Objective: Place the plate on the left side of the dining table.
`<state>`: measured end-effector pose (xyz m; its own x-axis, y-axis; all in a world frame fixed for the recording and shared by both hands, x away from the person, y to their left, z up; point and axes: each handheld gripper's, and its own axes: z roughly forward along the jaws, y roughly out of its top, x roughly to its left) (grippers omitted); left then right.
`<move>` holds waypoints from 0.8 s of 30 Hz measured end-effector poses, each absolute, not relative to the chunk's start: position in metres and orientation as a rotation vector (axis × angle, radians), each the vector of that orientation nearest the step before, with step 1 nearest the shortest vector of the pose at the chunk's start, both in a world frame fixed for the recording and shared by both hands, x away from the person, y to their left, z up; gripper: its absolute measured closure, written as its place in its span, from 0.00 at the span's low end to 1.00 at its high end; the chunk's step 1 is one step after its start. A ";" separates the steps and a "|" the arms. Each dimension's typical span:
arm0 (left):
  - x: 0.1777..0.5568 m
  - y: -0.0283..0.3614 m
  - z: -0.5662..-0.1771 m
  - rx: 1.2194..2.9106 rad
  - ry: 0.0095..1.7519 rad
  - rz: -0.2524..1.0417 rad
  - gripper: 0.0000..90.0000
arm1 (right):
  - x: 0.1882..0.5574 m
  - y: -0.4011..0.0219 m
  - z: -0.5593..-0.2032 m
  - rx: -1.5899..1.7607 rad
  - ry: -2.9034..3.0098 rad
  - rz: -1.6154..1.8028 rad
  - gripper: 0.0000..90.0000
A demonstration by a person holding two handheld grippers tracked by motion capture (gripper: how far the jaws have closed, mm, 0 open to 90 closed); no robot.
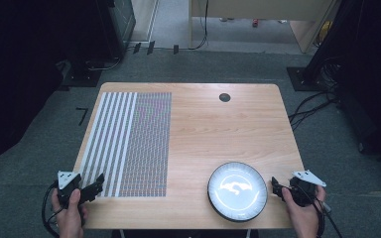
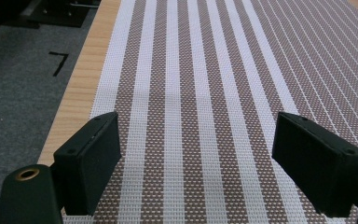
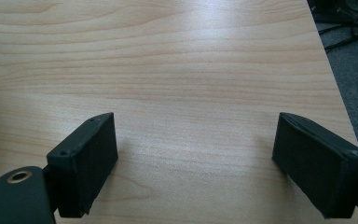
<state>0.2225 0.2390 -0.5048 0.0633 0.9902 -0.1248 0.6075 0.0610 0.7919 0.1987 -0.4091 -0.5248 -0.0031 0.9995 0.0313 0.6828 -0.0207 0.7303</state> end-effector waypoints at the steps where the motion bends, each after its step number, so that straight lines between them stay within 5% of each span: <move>1: 0.223 0.239 -0.505 1.627 1.627 0.679 0.17 | 0.199 -0.409 -0.525 1.756 1.737 0.787 0.15; 24: 0.219 0.222 -0.501 1.662 1.562 0.680 0.17 | 0.192 -0.407 -0.514 1.764 1.676 0.848 0.18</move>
<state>0.2193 0.2217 -0.5015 0.1172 0.9871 -0.1092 0.5926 0.0187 0.8053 0.1921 -0.4066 -0.5138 0.0196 0.9975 0.0676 0.6453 -0.0642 0.7613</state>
